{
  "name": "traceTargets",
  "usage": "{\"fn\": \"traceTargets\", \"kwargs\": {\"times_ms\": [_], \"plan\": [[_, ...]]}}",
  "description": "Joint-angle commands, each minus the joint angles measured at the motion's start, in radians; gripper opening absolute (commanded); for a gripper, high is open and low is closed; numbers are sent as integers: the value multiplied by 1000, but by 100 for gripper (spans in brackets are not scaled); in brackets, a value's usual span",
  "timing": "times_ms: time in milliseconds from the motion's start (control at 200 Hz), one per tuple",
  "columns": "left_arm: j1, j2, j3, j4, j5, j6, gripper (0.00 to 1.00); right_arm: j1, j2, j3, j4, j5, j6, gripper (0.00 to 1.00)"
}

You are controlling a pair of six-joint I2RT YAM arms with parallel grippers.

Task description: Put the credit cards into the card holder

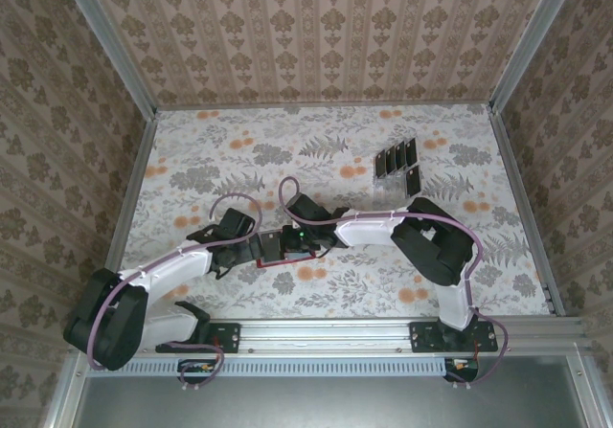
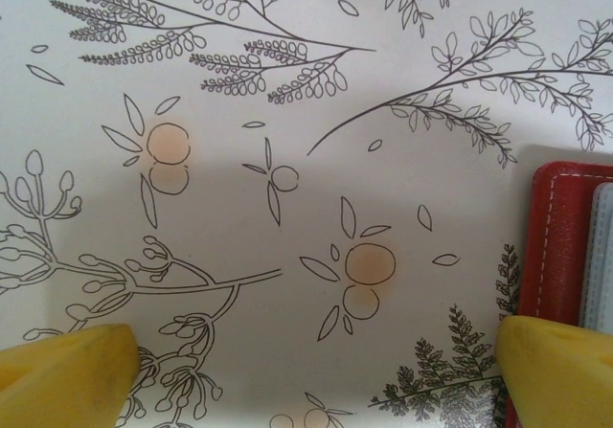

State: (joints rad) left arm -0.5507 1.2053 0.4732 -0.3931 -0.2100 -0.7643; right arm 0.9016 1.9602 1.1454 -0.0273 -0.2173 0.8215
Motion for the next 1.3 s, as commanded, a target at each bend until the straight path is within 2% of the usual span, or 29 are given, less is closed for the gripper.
{"fn": "traceTargets", "kwargs": {"times_ms": [0,600,975,1295], "plan": [[-9,25,-34,36,52,-25,100,10,27,27,12,-31,24,12],[-12,7,-17,10,35,-25,100,17,59,43,66,-73,65,15],[88,-147,55,-93,22,3,100,15,35,24,71,-62,71,23],[90,-144,55,-80,47,9,100,14,61,23,106,-95,93,23]]}}
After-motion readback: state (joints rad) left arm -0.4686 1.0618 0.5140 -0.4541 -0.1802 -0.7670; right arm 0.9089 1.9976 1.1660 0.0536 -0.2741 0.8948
